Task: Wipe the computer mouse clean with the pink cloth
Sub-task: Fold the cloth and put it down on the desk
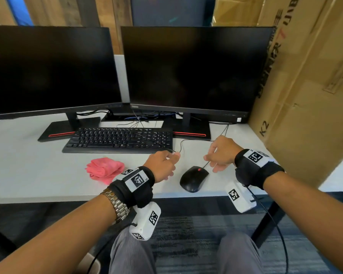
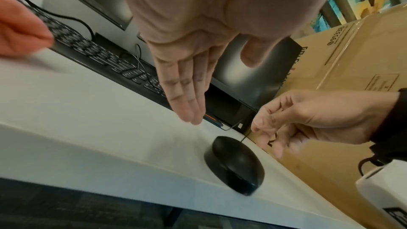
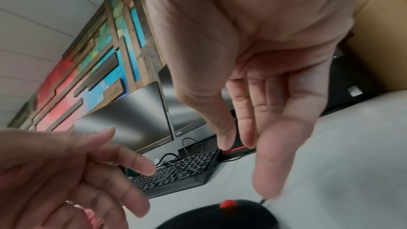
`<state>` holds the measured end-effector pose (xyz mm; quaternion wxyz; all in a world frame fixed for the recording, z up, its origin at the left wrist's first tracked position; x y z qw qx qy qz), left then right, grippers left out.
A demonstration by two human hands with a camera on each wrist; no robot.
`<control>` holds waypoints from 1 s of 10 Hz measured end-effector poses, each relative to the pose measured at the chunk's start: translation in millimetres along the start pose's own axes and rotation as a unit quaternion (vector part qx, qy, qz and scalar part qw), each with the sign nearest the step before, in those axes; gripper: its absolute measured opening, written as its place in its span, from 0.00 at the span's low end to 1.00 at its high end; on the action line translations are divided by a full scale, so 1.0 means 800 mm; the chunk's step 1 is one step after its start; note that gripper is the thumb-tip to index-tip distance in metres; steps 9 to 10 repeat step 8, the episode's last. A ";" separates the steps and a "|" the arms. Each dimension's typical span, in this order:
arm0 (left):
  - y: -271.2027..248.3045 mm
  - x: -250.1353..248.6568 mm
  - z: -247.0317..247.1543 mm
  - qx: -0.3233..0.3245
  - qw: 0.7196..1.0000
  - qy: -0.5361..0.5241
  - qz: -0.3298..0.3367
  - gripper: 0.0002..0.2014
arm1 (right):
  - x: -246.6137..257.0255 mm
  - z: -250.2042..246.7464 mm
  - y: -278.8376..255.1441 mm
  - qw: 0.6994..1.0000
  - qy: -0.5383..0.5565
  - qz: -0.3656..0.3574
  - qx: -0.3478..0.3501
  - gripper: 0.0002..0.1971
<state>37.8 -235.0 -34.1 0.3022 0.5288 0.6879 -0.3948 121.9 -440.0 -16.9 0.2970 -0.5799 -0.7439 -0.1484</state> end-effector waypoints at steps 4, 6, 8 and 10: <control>0.032 -0.019 0.034 0.097 0.985 -0.084 -0.113 0.26 | -0.028 0.017 0.008 0.979 0.165 0.034 0.110 0.20; 0.051 -0.016 0.034 0.093 0.982 -0.116 -0.114 0.25 | -0.012 0.026 0.029 0.977 0.193 0.019 0.086 0.18; 0.061 -0.015 0.028 0.069 0.981 -0.145 -0.112 0.25 | -0.011 0.025 0.046 0.982 0.173 0.000 0.081 0.17; 0.061 -0.015 0.028 0.069 0.981 -0.145 -0.112 0.25 | -0.011 0.025 0.046 0.982 0.173 0.000 0.081 0.17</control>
Point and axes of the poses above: each hand's wrist, its own y-axis towards the middle knuckle, its own z-axis out of the palm, x = y × z, the point moved 2 cm from there along y, towards the middle knuckle, and after that the axes turned 6 degrees about -z, right-handed, at the moved point
